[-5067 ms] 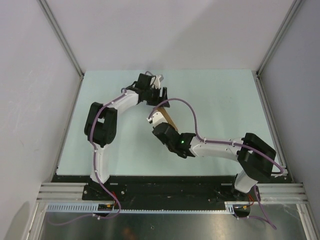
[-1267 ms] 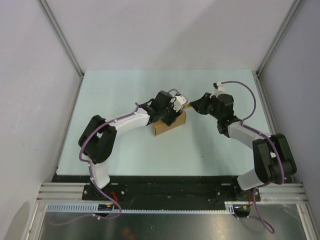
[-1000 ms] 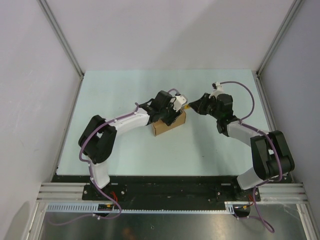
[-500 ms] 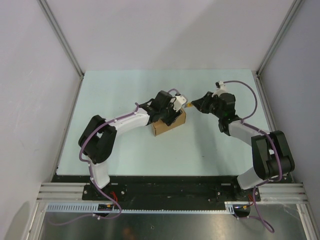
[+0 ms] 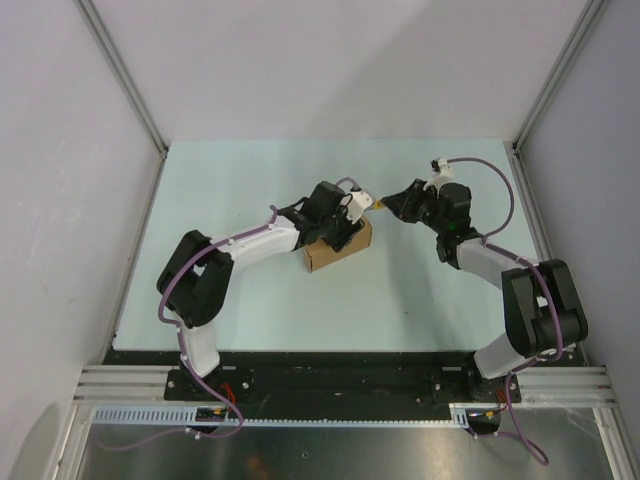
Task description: Unpack the express box
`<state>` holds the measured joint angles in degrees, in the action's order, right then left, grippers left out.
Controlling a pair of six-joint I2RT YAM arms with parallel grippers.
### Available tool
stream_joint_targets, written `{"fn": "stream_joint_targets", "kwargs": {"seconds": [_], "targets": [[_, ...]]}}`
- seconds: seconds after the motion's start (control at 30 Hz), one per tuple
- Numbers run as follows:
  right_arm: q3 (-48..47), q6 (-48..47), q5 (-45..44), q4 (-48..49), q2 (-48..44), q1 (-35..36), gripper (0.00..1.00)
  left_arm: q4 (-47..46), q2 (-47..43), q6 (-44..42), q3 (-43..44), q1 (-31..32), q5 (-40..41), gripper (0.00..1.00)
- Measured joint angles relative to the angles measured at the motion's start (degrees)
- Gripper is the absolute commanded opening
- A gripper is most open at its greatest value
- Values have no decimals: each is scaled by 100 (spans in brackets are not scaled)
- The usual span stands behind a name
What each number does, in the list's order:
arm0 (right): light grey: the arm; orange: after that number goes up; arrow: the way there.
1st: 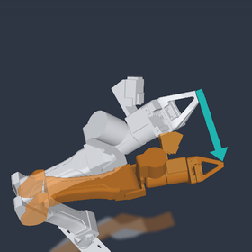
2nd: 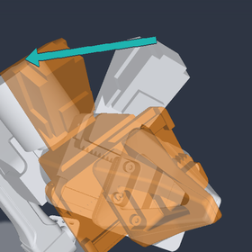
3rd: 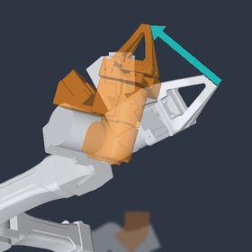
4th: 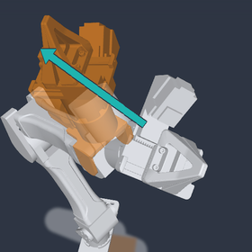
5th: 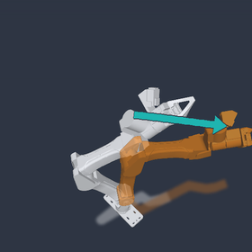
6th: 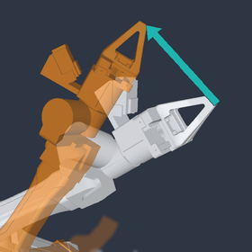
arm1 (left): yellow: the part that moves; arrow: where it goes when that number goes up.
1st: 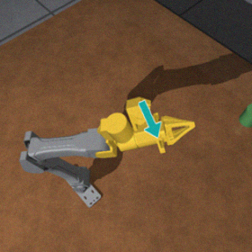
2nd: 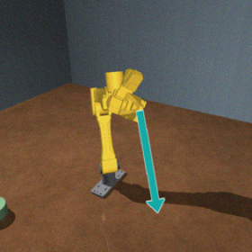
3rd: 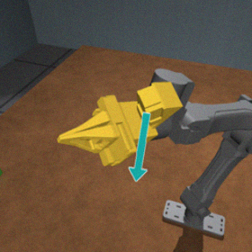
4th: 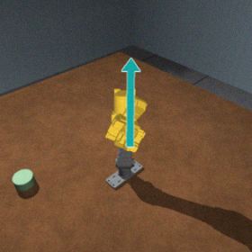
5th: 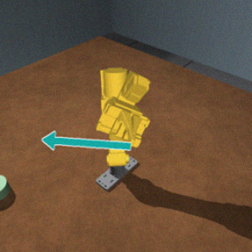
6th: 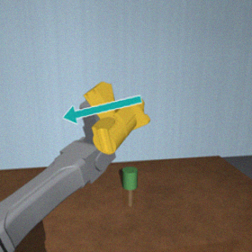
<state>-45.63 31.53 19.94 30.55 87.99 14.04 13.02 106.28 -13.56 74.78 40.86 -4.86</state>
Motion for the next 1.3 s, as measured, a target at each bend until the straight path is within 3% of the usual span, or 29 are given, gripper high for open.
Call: {"fn": "stream_joint_targets", "kwargs": {"seconds": [0.97, 1.13, 1.3], "targets": [[-22, -2, 153, 146, 332, 66, 0, -4, 9, -2, 2, 0, 2, 39], [-63, -188, 103, 96, 332, 131, 0, -4, 13, 0, 2, 0, 11, 33], [-129, -658, -42, -4, 326, 278, 0, -17, 22, 2, 2, -20, 15, 18]]}}
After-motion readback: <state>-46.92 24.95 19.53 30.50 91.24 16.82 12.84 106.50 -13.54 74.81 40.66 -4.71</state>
